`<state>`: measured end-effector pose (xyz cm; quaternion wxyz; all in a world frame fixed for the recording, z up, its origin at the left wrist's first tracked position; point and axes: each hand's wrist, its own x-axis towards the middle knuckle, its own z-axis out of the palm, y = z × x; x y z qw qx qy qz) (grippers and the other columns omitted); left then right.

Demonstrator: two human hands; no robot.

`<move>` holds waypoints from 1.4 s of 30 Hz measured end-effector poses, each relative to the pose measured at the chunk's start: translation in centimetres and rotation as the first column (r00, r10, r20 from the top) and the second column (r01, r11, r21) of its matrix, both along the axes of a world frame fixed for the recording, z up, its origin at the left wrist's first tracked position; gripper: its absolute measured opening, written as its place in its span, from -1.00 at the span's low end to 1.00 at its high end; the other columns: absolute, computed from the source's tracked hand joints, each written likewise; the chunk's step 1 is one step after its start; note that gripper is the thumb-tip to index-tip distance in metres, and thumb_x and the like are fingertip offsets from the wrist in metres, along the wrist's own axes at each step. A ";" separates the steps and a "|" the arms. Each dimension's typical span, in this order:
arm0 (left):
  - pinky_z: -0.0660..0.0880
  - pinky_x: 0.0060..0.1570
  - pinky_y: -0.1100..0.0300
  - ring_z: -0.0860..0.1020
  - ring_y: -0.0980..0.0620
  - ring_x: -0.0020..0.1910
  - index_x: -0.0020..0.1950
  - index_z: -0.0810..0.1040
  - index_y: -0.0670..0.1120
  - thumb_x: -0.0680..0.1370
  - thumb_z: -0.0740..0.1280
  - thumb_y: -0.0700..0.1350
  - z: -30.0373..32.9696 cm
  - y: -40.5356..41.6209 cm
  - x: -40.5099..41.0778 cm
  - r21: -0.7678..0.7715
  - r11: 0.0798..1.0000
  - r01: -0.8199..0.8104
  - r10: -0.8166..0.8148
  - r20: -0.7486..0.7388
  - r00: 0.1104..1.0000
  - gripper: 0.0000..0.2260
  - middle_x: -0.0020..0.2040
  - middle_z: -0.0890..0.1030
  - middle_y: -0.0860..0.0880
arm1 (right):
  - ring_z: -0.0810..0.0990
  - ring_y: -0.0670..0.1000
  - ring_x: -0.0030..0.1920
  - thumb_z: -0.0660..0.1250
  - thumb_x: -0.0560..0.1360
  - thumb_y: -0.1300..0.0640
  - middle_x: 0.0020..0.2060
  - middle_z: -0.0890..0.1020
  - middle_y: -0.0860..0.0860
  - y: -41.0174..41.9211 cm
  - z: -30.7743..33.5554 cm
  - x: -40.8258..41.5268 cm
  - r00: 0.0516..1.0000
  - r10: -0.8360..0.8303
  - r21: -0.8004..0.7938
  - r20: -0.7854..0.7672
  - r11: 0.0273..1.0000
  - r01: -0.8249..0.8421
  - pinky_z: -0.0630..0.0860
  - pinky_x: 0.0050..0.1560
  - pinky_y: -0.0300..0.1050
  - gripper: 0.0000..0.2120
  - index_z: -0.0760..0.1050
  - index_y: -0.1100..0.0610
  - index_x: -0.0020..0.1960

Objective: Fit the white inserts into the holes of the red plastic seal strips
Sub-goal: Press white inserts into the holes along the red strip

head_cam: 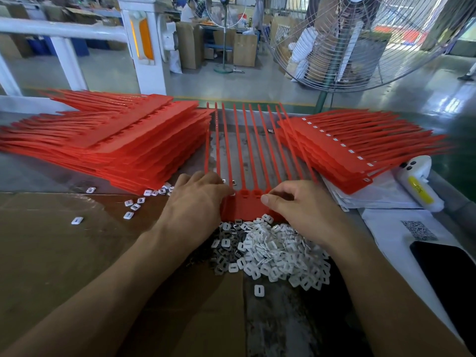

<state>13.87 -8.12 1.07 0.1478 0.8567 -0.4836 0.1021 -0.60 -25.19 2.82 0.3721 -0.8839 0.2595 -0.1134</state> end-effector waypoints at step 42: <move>0.30 0.38 0.06 0.36 0.08 0.36 0.42 0.53 0.15 0.65 0.19 -0.19 -0.6 1.1 0.7 -0.047 0.994 0.095 -0.099 -0.100 0.990 -0.60 0.39 0.50 0.16 | 0.64 -0.25 -0.13 0.46 0.57 0.08 -0.16 0.70 -0.23 -0.3 -0.2 1.6 0.982 0.079 0.027 0.174 0.996 -0.085 0.41 -0.20 -0.43 -0.90 0.68 -0.12 -0.07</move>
